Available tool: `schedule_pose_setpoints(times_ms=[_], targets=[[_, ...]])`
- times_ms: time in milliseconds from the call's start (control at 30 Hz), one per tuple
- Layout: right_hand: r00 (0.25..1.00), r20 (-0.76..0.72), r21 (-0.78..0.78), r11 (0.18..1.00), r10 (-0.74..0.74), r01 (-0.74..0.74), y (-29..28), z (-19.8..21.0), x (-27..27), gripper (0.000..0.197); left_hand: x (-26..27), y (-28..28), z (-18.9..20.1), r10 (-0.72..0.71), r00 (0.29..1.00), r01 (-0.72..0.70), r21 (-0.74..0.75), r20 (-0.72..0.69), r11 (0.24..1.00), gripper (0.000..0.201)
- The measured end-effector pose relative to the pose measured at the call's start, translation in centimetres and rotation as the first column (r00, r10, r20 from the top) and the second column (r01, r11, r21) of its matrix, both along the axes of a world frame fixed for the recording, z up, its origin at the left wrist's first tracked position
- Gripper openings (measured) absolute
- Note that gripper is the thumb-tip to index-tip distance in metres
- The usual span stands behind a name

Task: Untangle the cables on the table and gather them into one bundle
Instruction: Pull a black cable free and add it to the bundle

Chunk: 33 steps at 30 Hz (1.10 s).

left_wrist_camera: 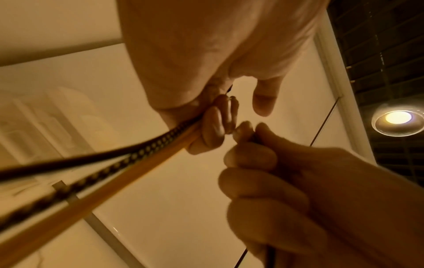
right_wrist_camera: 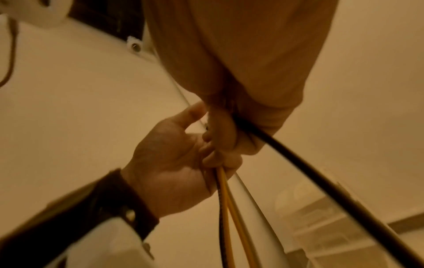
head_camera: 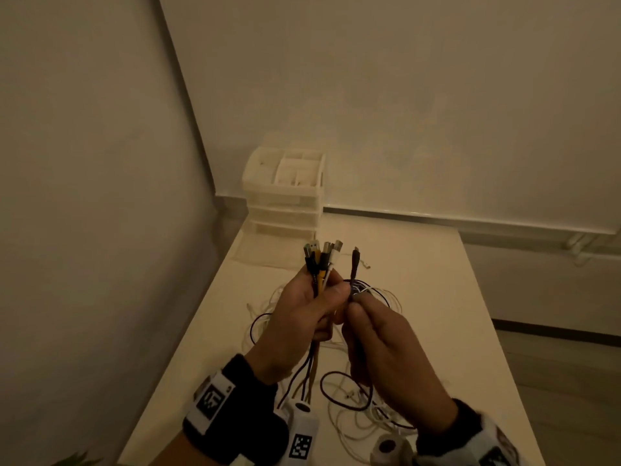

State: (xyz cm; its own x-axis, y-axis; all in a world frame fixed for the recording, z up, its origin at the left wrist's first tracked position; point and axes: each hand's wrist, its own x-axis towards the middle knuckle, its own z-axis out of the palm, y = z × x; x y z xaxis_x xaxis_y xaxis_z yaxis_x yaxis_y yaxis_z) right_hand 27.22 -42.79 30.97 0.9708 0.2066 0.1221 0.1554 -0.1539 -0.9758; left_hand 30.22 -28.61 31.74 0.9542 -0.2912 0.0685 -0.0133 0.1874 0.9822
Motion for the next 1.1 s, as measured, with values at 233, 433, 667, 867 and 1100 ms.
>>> schedule_pose_setpoints(times_ms=[233,433,667,867,1100], targets=[[0.959,0.280,-0.299,0.945,-0.047,0.133,2.1,-0.2,-0.8,0.019,-1.1,-0.3,-0.7,0.139,0.990,-0.138,0.118,-0.004,0.983,0.022],[0.934,0.356,-0.425,0.886,-0.024,0.184,2.6,-1.2,-0.8,0.017,-1.6,0.0,-1.2,0.157,0.988,-0.156,0.150,0.006,0.976,0.022],[0.974,0.194,-0.439,0.898,0.115,-0.019,2.1,-4.7,-2.5,0.033,0.2,2.3,-0.2,0.292,0.956,-0.294,-0.039,-0.034,0.955,0.036],[0.989,-0.034,-0.284,0.947,0.145,-0.149,-0.5,-8.5,-3.2,0.033,1.1,5.9,1.2,0.194,0.980,-0.199,-0.260,-0.045,0.945,0.039],[0.973,-0.209,-0.256,0.955,0.095,-0.148,-2.7,-11.0,-1.7,0.036,0.8,8.9,2.8,0.242,0.960,-0.224,-0.130,0.144,0.966,0.029]])
